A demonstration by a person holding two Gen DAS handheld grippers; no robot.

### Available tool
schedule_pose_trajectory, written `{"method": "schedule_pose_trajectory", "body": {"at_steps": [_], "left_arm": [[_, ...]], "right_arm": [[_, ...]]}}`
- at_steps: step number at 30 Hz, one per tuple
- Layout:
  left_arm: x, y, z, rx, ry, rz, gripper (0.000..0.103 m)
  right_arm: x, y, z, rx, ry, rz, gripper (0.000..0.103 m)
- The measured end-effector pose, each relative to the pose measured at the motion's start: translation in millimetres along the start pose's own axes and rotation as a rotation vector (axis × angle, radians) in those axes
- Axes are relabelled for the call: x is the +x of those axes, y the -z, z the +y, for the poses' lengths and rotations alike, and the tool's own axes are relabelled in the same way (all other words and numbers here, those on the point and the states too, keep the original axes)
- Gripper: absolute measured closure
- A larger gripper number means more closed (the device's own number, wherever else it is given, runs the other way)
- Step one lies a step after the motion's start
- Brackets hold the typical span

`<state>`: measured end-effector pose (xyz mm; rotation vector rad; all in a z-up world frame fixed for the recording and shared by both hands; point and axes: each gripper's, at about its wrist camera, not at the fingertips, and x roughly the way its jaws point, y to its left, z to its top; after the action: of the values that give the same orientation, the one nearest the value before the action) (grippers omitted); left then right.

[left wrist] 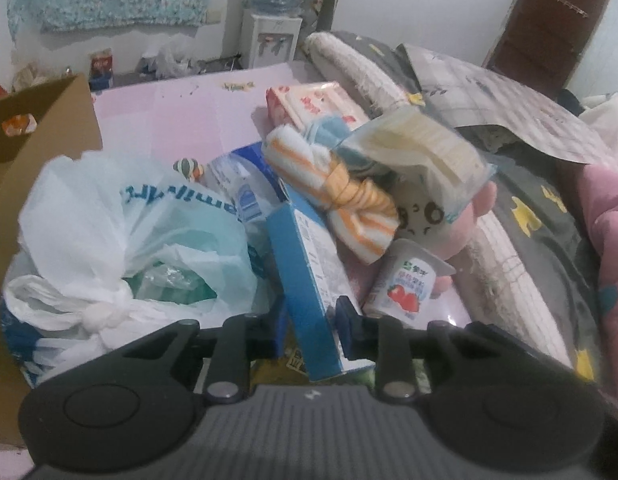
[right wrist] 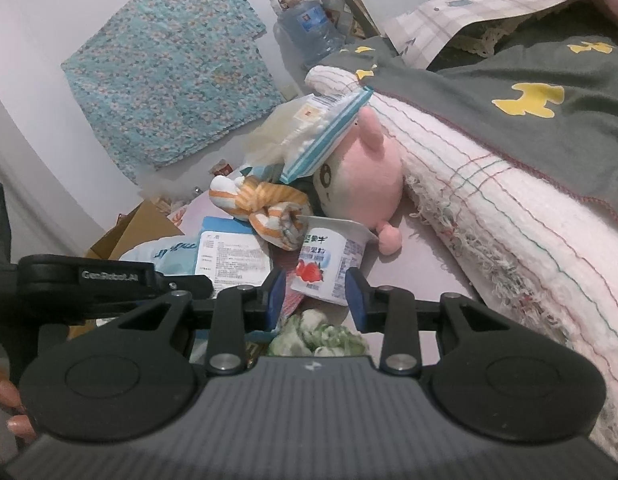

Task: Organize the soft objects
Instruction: 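Reach the left gripper to the blue bandage box while the right gripper reaches toward the tissue bag, then close the left gripper on the blue bandage box while the right gripper grasps the clear tissue bag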

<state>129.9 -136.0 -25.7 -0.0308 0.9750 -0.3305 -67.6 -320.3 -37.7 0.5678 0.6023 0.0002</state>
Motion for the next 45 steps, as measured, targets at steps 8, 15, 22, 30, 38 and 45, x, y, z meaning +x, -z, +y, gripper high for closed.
{"method": "schedule_pose_trajectory", "body": {"at_steps": [8, 15, 22, 30, 38, 45], "left_arm": [[-34, 15, -8, 0.104, -0.059, -0.069, 0.080], [-25, 32, -28, 0.203, -0.026, -0.022, 0.080], [-15, 40, -44, 0.211, 0.072, -0.011, 0.074], [-7, 43, -59, 0.233, 0.196, 0.005, 0.051], [-4, 47, -51, 0.249, 0.155, 0.017, 0.020], [7, 61, -40, 0.294, 0.112, 0.089, 0.014]], "right_arm": [[-13, 5, 7, -0.015, -0.015, -0.002, 0.070], [-28, 11, 2, -0.007, 0.008, -0.009, 0.070], [-41, 12, -18, 0.030, 0.063, -0.017, 0.070], [-46, 7, -39, 0.086, 0.097, -0.026, 0.069], [-28, 4, -45, 0.149, 0.044, 0.019, 0.059], [-8, 8, -36, 0.145, -0.001, 0.069, 0.059]]}}
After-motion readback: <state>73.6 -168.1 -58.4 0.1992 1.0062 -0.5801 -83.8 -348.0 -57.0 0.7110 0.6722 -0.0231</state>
